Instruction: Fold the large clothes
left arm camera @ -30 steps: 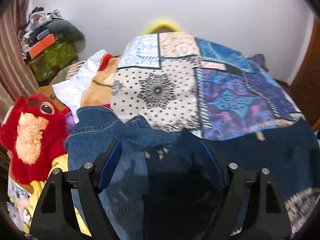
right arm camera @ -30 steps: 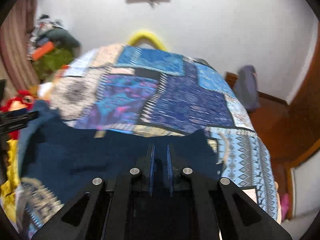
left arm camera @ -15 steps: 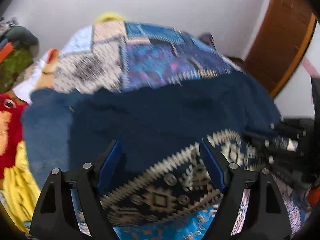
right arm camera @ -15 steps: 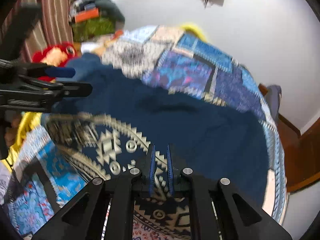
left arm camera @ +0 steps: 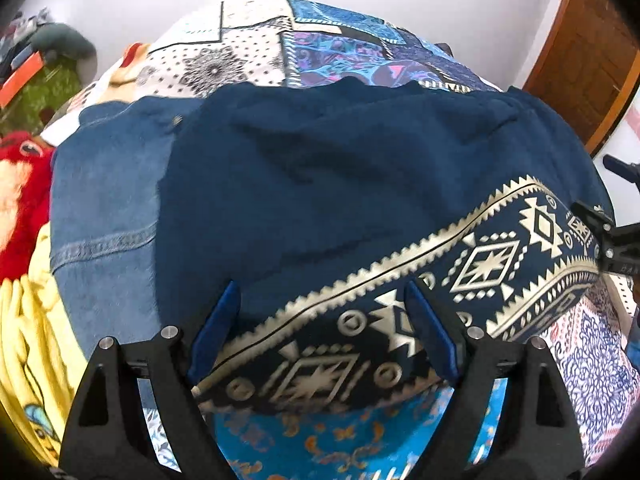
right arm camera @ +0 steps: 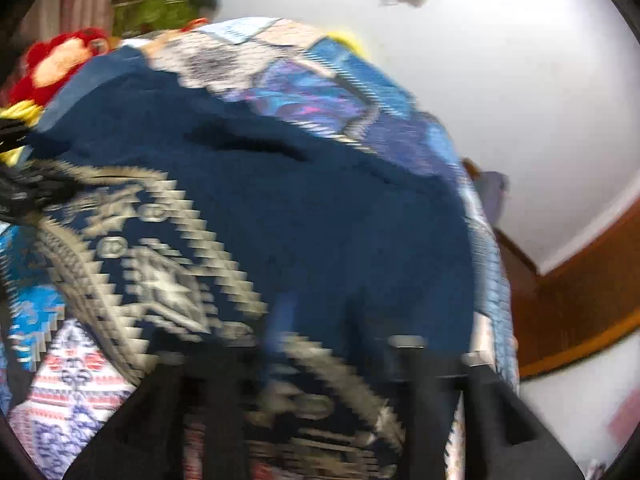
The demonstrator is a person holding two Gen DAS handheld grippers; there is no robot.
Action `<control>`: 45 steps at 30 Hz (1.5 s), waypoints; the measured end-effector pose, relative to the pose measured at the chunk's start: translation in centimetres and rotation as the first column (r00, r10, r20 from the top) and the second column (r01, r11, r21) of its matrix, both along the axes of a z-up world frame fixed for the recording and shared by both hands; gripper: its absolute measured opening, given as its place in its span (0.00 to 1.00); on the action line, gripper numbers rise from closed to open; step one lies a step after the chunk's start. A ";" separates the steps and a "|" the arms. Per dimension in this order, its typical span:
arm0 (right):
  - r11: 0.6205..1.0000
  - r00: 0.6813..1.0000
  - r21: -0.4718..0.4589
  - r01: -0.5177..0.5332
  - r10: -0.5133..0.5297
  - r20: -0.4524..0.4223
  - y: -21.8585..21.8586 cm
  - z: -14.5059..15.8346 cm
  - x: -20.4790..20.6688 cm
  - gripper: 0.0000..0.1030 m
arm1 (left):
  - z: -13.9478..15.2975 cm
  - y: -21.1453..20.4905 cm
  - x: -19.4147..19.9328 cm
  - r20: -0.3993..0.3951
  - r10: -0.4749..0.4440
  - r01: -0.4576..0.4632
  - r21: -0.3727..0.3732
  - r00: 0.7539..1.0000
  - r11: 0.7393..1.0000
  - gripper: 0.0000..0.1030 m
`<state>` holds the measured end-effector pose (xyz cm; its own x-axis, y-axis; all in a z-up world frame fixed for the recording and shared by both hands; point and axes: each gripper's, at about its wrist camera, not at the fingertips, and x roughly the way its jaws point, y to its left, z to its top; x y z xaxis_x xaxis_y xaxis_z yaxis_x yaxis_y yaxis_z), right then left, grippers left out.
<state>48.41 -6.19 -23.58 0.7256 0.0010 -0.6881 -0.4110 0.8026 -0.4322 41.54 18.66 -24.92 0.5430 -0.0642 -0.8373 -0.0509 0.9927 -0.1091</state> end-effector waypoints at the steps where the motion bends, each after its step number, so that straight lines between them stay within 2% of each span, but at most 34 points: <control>1: 0.999 1.000 0.032 0.015 -0.015 -0.012 -1.2 0.2 0.3 1.00 | 0.0 0.4 -0.3 0.000 0.011 -0.011 -0.002 1.000 1.000 0.84; 2: 0.997 0.997 0.069 0.033 -0.028 -0.065 -2.4 0.1 0.7 1.00 | 0.1 0.7 -0.7 -0.001 0.037 -0.037 0.017 0.999 0.999 0.84; 5: 0.970 0.977 0.213 0.120 -0.078 -0.197 -6.7 0.0 1.6 1.00 | -0.4 2.6 -1.9 -0.008 0.145 -0.142 0.178 0.989 0.974 0.83; 7: 0.952 0.964 0.252 0.172 -0.110 -0.242 -9.0 0.1 1.7 1.00 | -0.9 4.9 -3.3 -0.015 0.212 -0.205 0.199 0.977 0.958 0.83; 11: 0.924 0.949 0.291 0.246 -0.168 -0.268 -12.7 0.7 0.7 1.00 | -0.3 9.2 -6.6 0.007 0.337 -0.336 0.089 0.941 0.937 0.83; 13: 0.912 0.946 0.315 0.262 -0.178 -0.272 -13.6 1.3 0.3 1.00 | 0.6 10.4 -8.7 0.048 0.397 -0.399 0.062 0.917 0.915 0.83; 18: 0.855 0.946 0.436 0.281 -0.169 -0.277 -14.4 3.5 -1.1 1.00 | 1.5 9.7 -11.3 0.027 0.383 -0.379 -0.095 0.923 0.920 0.83; 20: 0.835 0.948 0.475 0.278 -0.158 -0.278 -13.7 4.4 -1.6 1.00 | 1.3 8.5 -11.7 0.008 0.358 -0.349 -0.201 0.934 0.915 0.83; 22: 0.829 0.954 0.501 0.251 -0.123 -0.274 -12.2 4.9 -1.8 1.00 | 0.8 7.5 -11.9 -0.011 0.336 -0.323 -0.297 0.942 0.898 0.83; 24: 0.831 0.958 0.509 0.226 -0.093 -0.273 -10.9 5.2 -2.0 1.00 | -0.1 6.5 -11.6 -0.039 0.307 -0.297 -0.402 0.951 0.866 0.83; 26: 0.834 0.960 0.514 0.200 -0.062 -0.273 -9.3 5.0 -2.2 1.00 | -1.4 5.5 -10.9 -0.073 0.273 -0.270 -0.523 0.959 0.809 0.83; 27: 0.836 0.960 0.514 0.191 -0.050 -0.275 -8.6 4.8 -2.3 1.00 | -1.8 5.4 -10.6 -0.081 0.265 -0.264 -0.554 0.961 0.790 0.83; 28: 0.841 0.959 0.510 0.183 -0.040 -0.279 -7.9 4.5 -2.3 1.00 | -2.6 5.0 -10.0 -0.094 0.252 -0.256 -0.602 0.963 0.757 0.83; 29: 0.845 0.958 0.504 0.179 -0.034 -0.283 -7.4 4.1 -2.4 1.00 | -2.8 4.7 -9.7 -0.099 0.249 -0.255 -0.620 0.963 0.742 0.82; 30: 0.851 0.957 0.494 0.176 -0.029 -0.290 -6.8 3.6 -2.3 1.00 | -3.3 4.5 -9.1 -0.103 0.247 -0.253 -0.654 0.964 0.713 0.81; 35: 0.881 0.949 0.444 0.161 -0.014 -0.316 -5.5 1.4 -1.5 1.00 | -4.9 5.1 -6.4 -0.100 0.263 -0.248 -0.747 0.959 0.617 0.80; 37: 0.886 0.948 0.434 0.162 -0.018 -0.316 -5.4 0.9 -1.3 1.00 | -5.0 5.4 -5.8 -0.086 0.283 -0.245 -0.766 0.955 0.594 0.77; 38: 0.886 0.948 0.433 0.164 -0.021 -0.317 -5.5 0.8 -1.1 1.00 | -4.8 5.5 -5.5 -0.074 0.295 -0.244 -0.764 0.953 0.597 0.70; 39: 0.885 0.947 0.433 0.168 -0.023 -0.320 -5.7 0.6 -1.0 1.00 | -4.4 5.5 -5.2 -0.062 0.304 -0.245 -0.753 0.951 0.611 0.65; 42: 0.875 0.940 0.449 0.180 -0.018 -0.341 -6.0 0.3 -0.3 1.00 | -2.6 5.0 -3.9 0.008 0.311 -0.222 -0.682 0.950 0.696 0.64; 43: 0.872 0.939 0.454 0.184 -0.018 -0.345 -6.1 0.3 -0.2 1.00 | -2.2 4.7 -3.3 0.028 0.313 -0.222 -0.642 0.949 0.734 0.64; 45: 0.868 0.937 0.459 0.192 -0.023 -0.348 -6.2 0.4 0.2 1.00 | -2.4 4.1 -2.1 0.035 0.314 -0.237 -0.580 0.949 0.779 0.64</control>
